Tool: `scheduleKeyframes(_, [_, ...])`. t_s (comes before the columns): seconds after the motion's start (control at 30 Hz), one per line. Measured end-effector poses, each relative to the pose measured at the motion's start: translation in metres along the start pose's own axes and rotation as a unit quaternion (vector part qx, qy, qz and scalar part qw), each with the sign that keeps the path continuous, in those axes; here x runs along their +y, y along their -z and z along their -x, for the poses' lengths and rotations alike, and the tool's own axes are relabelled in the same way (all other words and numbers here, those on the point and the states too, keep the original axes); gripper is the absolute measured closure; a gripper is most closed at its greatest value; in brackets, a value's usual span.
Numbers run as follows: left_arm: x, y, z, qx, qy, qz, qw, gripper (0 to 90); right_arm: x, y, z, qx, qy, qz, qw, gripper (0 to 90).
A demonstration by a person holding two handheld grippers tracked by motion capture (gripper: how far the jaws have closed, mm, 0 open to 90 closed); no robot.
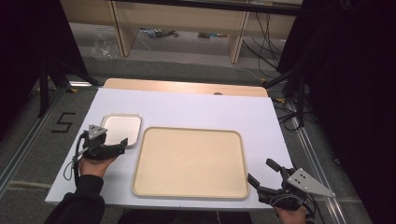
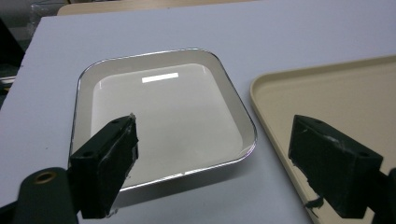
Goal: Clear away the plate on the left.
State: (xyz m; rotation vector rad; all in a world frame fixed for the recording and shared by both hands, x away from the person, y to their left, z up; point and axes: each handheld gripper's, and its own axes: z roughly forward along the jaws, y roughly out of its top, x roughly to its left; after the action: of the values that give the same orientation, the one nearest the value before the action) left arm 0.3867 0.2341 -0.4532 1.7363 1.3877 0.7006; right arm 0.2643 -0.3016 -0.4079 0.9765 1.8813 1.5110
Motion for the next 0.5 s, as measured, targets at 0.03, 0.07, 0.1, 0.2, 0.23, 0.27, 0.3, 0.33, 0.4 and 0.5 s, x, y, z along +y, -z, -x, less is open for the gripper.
scheduleKeyframes(0.03, [0.0,0.0,-0.001,0.002,-0.004,-0.001,1.0,15.6,0.0,0.0,-0.001,0.008,-0.008,-0.004,0.9999,15.2])
scheduleKeyframes(0.07, [0.0,-0.001,-0.002,0.0,-0.003,-0.001,1.0,15.6,0.0,0.0,-0.003,0.014,-0.017,-0.008,0.9997,15.2])
scheduleKeyframes(0.1, [0.0,0.0,-0.004,0.0,-0.001,-0.001,1.0,15.1,0.001,0.001,-0.003,0.008,-0.01,-0.007,0.9999,15.2])
scheduleKeyframes(0.2, [-0.001,0.0,-0.008,-0.002,0.004,0.0,1.0,15.1,0.002,0.003,-0.008,0.009,-0.006,0.0,0.9999,15.2])
scheduleKeyframes(0.23, [-0.001,0.0,-0.011,0.001,0.006,-0.003,1.0,15.2,0.002,0.003,-0.009,0.01,0.002,0.0,1.0,15.3])
scheduleKeyframes(0.27, [-0.001,0.0,-0.013,0.001,0.008,-0.005,1.0,15.4,0.002,0.002,-0.01,0.008,0.003,0.007,0.9999,15.3])
scheduleKeyframes(0.3, [0.0,0.0,-0.016,0.003,0.009,-0.004,0.9999,15.5,0.002,0.003,-0.012,0.013,-0.01,-0.007,0.9998,15.3])
scheduleKeyframes(0.33, [0.0,-0.001,-0.018,0.006,0.011,-0.004,0.9999,15.8,0.002,0.003,-0.012,0.011,-0.008,-0.006,0.9999,15.3])
scheduleKeyframes(0.4, [0.001,-0.003,-0.022,0.007,0.015,-0.005,0.9999,16.5,0.003,0.003,-0.009,0.008,0.006,-0.003,0.9999,15.3])
scheduleKeyframes(0.5, [0.001,-0.006,-0.027,0.014,0.017,-0.012,0.9997,18.7,0.002,0.002,-0.008,0.007,0.004,0.008,0.9999,15.3])
